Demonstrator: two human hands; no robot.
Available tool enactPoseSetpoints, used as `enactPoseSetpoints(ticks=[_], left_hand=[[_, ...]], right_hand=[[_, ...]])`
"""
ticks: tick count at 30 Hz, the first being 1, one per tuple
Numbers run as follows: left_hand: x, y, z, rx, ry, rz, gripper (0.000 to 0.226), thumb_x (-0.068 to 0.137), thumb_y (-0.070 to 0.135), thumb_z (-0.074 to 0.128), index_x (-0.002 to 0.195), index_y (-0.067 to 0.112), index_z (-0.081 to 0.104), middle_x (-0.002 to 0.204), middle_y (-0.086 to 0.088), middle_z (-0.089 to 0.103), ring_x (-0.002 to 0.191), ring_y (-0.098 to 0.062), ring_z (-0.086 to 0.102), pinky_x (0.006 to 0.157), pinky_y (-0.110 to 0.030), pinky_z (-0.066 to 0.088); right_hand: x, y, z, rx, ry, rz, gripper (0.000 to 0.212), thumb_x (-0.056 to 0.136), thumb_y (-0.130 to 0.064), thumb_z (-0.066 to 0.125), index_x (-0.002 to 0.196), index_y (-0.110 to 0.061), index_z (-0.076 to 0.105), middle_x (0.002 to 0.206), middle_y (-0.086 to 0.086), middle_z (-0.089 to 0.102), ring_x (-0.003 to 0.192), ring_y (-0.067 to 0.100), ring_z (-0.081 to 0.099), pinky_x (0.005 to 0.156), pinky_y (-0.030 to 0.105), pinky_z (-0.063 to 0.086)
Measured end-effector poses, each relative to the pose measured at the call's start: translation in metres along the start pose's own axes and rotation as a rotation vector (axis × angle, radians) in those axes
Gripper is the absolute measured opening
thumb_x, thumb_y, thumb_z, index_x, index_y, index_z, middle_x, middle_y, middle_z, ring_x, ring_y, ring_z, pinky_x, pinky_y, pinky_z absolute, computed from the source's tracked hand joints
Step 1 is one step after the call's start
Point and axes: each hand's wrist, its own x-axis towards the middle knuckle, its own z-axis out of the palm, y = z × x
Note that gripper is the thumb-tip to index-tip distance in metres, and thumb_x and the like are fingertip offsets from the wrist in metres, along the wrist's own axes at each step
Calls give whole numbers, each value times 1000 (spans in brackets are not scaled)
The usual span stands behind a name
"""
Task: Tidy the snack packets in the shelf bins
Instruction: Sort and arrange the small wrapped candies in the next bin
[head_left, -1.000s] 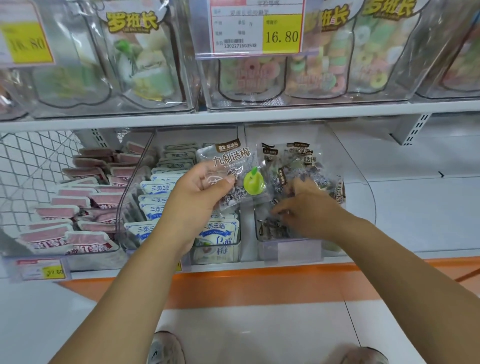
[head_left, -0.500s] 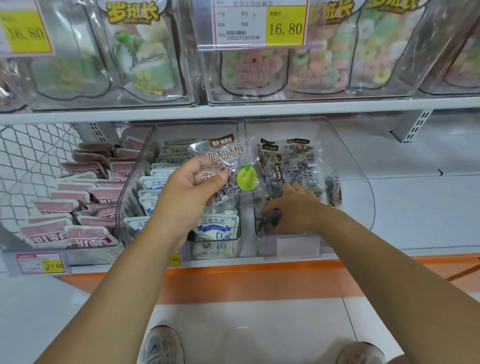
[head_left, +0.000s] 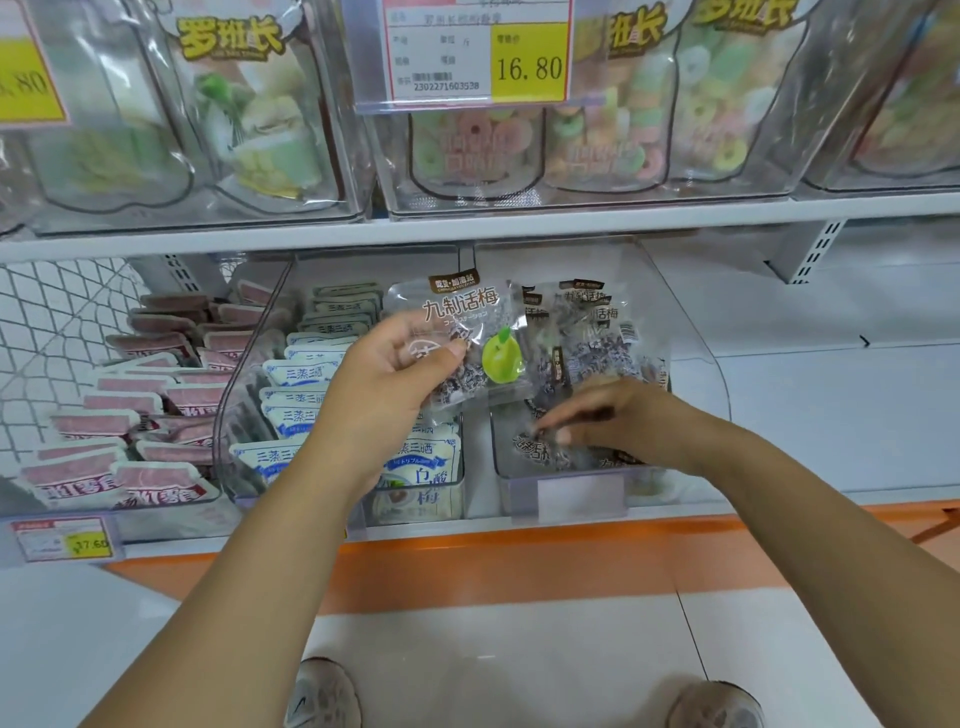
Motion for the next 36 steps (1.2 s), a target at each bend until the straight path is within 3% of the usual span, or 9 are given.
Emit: enactPoseSetpoints(ticks=[4, 9, 12, 16, 21, 27, 29, 33, 36], left_hand=[[-3, -1, 9, 8, -22, -14, 17, 90, 21, 64, 106, 27, 65, 74, 11, 70, 66, -19, 45, 67, -34, 40], [-4, 1, 8, 16, -8, -26, 16, 90, 19, 64, 105, 25, 65, 73, 12, 70, 63, -1, 58, 68, -29, 44], [-3, 2, 7, 18, -9, -32, 16, 89, 21, 65, 105, 26, 66, 76, 10, 71, 71, -8, 59, 71, -30, 44], [-3, 1, 6, 25, -15, -32, 15, 89, 22, 65, 103, 27, 66, 80, 7, 73, 76, -19, 54, 73, -34, 44], [-5, 0, 6, 50, -19, -25, 20, 89, 25, 65, 109, 27, 64, 86, 3, 73, 74, -19, 53, 72, -36, 48], [-6, 8, 19, 28, -50, 67, 34, 86, 13, 68, 98, 43, 58, 99, 14, 67, 79, -2, 64, 74, -31, 54], [-8, 12, 32, 131, -123, 114, 34, 84, 13, 71, 92, 42, 56, 104, 17, 62, 81, 1, 65, 67, -18, 53], [-11, 8, 50, 420, -242, 184, 24, 80, 21, 76, 87, 33, 56, 82, 25, 58, 73, 16, 57, 60, -5, 42], [-15, 6, 52, 764, -373, 267, 24, 81, 23, 74, 89, 33, 54, 79, 23, 55, 76, 4, 54, 61, -4, 36]], right_hand=[[-8, -4, -2, -16, -116, 4, 19, 92, -41, 56, 103, -53, 67, 103, -31, 57, 96, -14, 54, 83, 10, 38], [-15, -15, -4, 16, -249, 40, 31, 77, -62, 64, 107, -53, 64, 117, -29, 57, 109, -10, 51, 95, 19, 37], [-14, -12, -1, 36, -103, 22, 21, 80, -37, 73, 99, -44, 71, 99, -26, 68, 92, -11, 61, 86, 17, 47], [-16, -9, -3, 102, 77, 37, 16, 84, -26, 70, 85, -41, 76, 90, -17, 73, 93, 22, 68, 91, 45, 53], [-17, -6, -6, 109, 289, -24, 15, 86, -19, 68, 86, -33, 75, 69, -25, 68, 58, -9, 59, 57, 7, 40], [-18, -1, -13, 166, 501, -67, 18, 85, -19, 69, 84, -36, 73, 77, -20, 71, 65, -3, 63, 60, 12, 47], [-19, 0, -17, 181, 572, -61, 18, 85, -20, 70, 84, -37, 73, 79, -12, 72, 66, 10, 65, 58, 23, 55], [-20, -1, -20, 88, 598, -73, 31, 87, -16, 67, 77, -45, 65, 64, -22, 67, 56, 11, 63, 55, 19, 54], [-24, 3, -24, 98, 578, -74, 22, 87, -17, 68, 86, -38, 72, 78, -18, 70, 59, 5, 64, 65, 28, 58]])
